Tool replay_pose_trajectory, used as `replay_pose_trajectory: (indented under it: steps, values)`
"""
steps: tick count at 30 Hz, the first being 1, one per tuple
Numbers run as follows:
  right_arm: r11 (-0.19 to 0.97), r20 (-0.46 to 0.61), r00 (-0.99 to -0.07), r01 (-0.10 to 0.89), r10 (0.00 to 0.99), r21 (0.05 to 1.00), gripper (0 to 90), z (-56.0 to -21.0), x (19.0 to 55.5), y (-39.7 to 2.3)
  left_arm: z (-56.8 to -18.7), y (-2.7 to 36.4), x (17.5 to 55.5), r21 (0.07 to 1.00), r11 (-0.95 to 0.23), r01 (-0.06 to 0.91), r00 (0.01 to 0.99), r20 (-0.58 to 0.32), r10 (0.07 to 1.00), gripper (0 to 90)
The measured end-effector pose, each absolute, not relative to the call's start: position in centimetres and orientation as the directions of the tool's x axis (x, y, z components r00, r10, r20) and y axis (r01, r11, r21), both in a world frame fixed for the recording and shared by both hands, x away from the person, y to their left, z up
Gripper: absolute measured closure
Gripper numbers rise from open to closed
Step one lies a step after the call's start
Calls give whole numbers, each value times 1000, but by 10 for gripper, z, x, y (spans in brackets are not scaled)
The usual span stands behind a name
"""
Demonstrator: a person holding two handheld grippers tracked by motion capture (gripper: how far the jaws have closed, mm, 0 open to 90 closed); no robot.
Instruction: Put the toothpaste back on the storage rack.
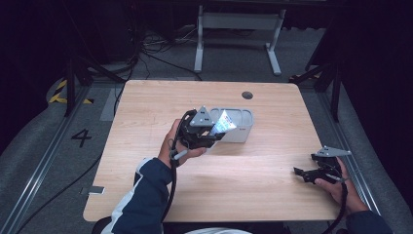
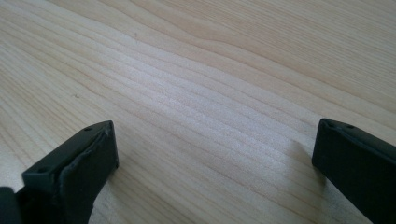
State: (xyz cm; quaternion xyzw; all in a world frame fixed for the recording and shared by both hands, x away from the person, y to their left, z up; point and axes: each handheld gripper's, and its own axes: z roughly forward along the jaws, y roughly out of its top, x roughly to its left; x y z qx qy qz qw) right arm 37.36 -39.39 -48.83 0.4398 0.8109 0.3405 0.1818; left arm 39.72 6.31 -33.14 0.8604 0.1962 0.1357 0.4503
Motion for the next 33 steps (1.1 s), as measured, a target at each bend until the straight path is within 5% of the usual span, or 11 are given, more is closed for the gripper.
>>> replay_pose_trajectory:
  steps: [33]
  values:
    - [382,5,-548,589,836,712,6,-488,374,-394,-311,34,453,930,-297,215,826,-12,563,652]
